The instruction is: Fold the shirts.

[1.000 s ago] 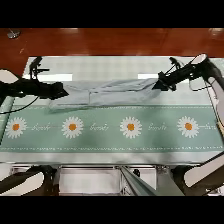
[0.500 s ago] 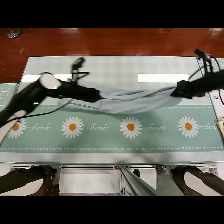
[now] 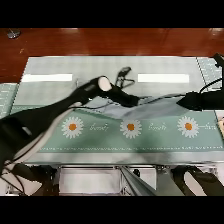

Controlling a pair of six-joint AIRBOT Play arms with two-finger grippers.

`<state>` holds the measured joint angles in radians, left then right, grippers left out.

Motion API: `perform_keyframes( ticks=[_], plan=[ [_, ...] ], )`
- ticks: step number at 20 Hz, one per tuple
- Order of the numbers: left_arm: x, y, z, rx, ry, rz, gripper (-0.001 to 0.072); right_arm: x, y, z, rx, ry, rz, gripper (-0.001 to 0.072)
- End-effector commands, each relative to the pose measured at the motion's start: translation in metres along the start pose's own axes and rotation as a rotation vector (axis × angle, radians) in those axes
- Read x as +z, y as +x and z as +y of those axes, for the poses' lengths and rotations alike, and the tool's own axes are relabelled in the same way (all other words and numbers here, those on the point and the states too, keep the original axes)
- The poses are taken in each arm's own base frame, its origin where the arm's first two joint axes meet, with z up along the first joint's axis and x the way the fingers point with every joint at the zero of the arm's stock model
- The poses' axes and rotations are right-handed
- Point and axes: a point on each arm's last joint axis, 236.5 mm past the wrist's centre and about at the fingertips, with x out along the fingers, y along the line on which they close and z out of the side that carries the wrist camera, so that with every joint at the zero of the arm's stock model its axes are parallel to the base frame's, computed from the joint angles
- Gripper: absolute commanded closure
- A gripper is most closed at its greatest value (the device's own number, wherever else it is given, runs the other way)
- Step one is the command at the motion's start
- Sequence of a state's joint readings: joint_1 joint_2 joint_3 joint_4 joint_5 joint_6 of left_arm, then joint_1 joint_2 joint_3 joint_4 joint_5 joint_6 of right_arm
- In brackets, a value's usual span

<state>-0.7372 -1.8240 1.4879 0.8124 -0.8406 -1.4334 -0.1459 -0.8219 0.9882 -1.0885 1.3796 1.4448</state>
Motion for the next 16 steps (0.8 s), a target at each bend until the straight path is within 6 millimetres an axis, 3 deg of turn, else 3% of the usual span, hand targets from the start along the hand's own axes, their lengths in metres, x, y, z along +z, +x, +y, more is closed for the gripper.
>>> perform_keyframes(
  ticks=[1,3,4,6,8,11,13,14,16],
  plan=[
    [-0.044,0.052,-0.037,-0.041,-0.004,0.143,0.0688,0.008,-0.003,0.013,0.049,-0.005,-0.048,0.0680],
    [-0.066,0.066,-0.057,-0.066,0.016,0.189,0.0687,0.010,-0.004,0.019,0.074,-0.008,-0.057,0.0680],
    [-0.067,0.065,-0.061,-0.070,0.024,0.192,0.0687,0.010,-0.004,0.022,0.084,-0.012,-0.058,0.0680],
    [-0.047,0.046,-0.057,-0.081,0.017,0.176,0.0687,0.010,-0.004,0.025,0.097,-0.011,-0.056,0.0680],
    [-0.012,0.006,-0.027,-0.053,-0.007,0.130,0.0688,0.012,-0.005,0.033,0.135,-0.015,-0.060,0.0680],
    [0.023,-0.089,0.046,0.072,-0.061,0.087,0.0688,0.016,0.006,0.066,0.188,-0.097,-0.034,0.0680],
    [0.032,-0.171,0.092,0.191,-0.086,0.022,0.0687,0.030,0.021,0.103,0.236,-0.161,-0.020,0.0680],
    [0.033,-0.211,0.106,0.238,-0.102,-0.040,0.0687,0.039,0.029,0.121,0.256,-0.190,-0.015,0.0680],
    [0.024,-0.281,0.113,0.288,-0.124,-0.200,0.0687,0.055,0.053,0.156,0.293,-0.243,0.019,0.0679]
  ],
)
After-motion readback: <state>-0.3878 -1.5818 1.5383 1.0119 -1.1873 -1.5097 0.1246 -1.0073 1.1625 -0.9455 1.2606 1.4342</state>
